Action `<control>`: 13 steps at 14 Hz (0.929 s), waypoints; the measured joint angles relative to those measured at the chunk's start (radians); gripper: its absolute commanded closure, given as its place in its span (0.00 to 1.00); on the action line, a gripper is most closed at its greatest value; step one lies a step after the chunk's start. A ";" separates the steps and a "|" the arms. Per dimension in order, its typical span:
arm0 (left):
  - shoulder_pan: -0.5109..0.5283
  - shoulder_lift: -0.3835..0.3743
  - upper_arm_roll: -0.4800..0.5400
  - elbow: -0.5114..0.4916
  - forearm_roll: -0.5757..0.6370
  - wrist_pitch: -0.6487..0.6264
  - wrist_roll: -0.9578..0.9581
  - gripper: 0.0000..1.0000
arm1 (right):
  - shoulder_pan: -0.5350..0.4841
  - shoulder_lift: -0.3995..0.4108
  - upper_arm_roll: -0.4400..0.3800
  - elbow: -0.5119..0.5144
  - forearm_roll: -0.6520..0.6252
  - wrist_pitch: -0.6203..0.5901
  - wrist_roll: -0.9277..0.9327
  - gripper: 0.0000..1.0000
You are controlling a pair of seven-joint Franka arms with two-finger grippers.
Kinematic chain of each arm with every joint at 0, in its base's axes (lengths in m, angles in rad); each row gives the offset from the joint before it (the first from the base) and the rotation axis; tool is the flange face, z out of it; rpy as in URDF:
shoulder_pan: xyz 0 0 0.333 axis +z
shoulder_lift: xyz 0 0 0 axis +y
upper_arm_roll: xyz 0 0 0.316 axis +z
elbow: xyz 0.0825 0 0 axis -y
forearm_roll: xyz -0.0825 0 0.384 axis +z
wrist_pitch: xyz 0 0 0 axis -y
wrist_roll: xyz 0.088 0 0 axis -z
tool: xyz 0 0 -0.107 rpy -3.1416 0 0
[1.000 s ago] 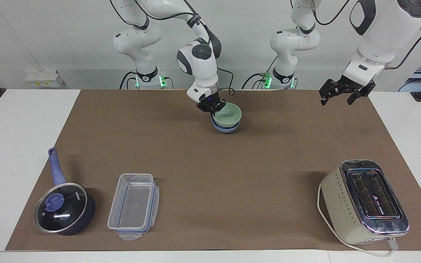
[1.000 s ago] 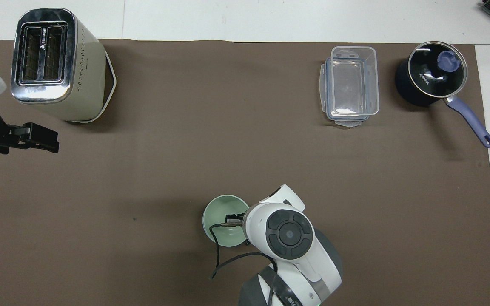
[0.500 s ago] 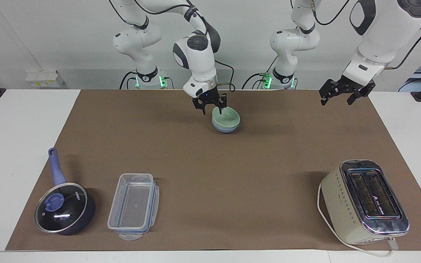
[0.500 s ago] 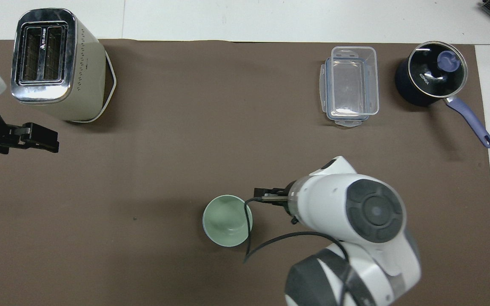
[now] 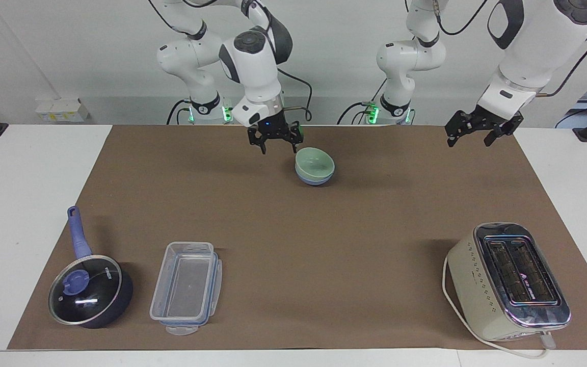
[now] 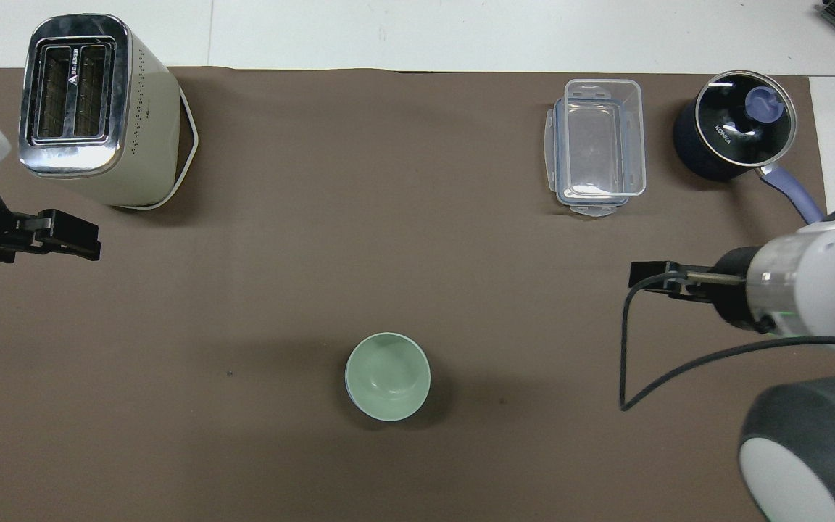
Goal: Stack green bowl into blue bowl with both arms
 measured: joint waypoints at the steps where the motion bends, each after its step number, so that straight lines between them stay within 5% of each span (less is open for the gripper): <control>1: 0.000 0.000 0.000 0.000 0.000 0.000 0.000 0.00 | -0.022 0.008 0.000 0.046 -0.020 -0.024 -0.003 0.00; 8: 0.000 0.000 0.000 0.000 0.000 0.000 0.000 0.00 | -0.136 0.165 -0.001 0.416 -0.063 -0.306 -0.138 0.00; 13: 0.000 0.000 0.000 0.000 0.000 0.000 0.000 0.00 | -0.135 0.199 0.008 0.478 -0.063 -0.375 -0.138 0.00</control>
